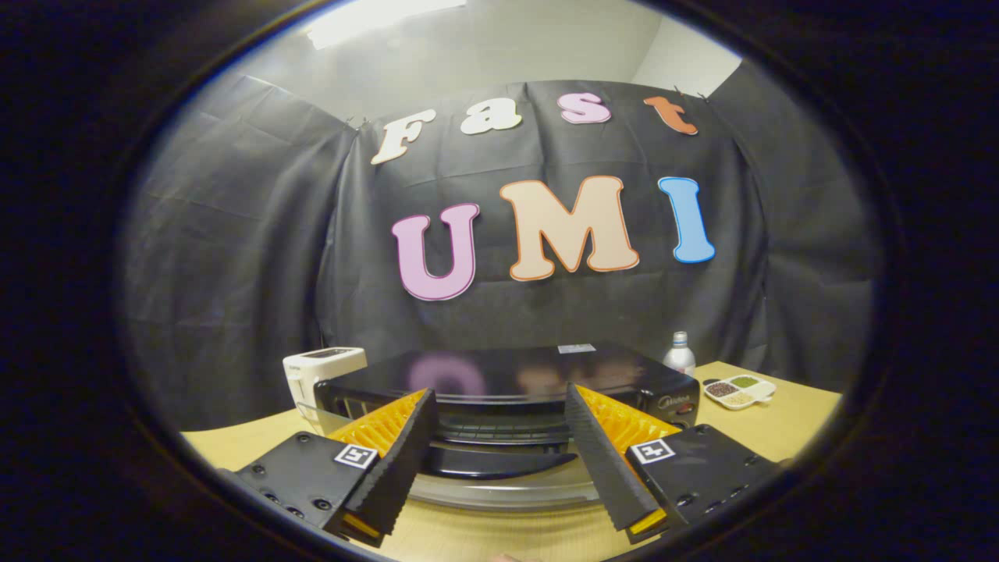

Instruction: Open the toaster oven, put the food inside, and close the toaster oven door.

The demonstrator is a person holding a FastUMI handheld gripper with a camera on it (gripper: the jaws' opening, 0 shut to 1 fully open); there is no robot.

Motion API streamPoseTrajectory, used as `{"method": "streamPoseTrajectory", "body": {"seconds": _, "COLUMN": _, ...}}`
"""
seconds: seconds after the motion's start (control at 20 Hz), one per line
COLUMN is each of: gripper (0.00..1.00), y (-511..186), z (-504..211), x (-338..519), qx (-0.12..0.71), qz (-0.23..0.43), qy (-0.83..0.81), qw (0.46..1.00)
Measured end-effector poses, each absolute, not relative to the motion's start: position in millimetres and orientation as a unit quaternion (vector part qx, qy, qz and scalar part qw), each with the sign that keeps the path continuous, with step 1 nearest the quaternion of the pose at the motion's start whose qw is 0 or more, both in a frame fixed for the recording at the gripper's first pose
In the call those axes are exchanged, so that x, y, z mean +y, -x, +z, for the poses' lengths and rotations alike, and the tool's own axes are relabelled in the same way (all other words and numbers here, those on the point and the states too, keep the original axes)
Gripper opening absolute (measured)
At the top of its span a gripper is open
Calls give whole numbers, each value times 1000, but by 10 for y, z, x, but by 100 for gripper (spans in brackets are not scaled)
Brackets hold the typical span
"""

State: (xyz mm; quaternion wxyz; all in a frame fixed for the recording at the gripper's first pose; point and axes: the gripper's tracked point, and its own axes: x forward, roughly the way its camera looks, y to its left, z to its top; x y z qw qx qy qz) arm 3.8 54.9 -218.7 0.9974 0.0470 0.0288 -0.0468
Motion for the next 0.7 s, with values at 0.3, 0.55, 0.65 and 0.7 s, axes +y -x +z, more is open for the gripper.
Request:
{"method": "streamPoseTrajectory", "body": {"seconds": 0.3, "gripper": 100, "y": 489, "z": -2394, "x": 623, "qx": 65, "qz": -53, "qy": -56, "qw": 995}}
{"method": "streamPoseTrajectory", "body": {"seconds": 0.55, "gripper": 100, "y": 756, "z": -2604, "x": 660, "qx": 85, "qz": -61, "qy": -56, "qw": 993}}
{"method": "streamPoseTrajectory", "body": {"seconds": 0.65, "gripper": 100, "y": 831, "z": -2686, "x": 669, "qx": 93, "qz": -63, "qy": -57, "qw": 992}}
{"method": "streamPoseTrajectory", "body": {"seconds": 0.7, "gripper": 100, "y": 862, "z": -2724, "x": 672, "qx": 97, "qz": -65, "qy": -57, "qw": 992}}
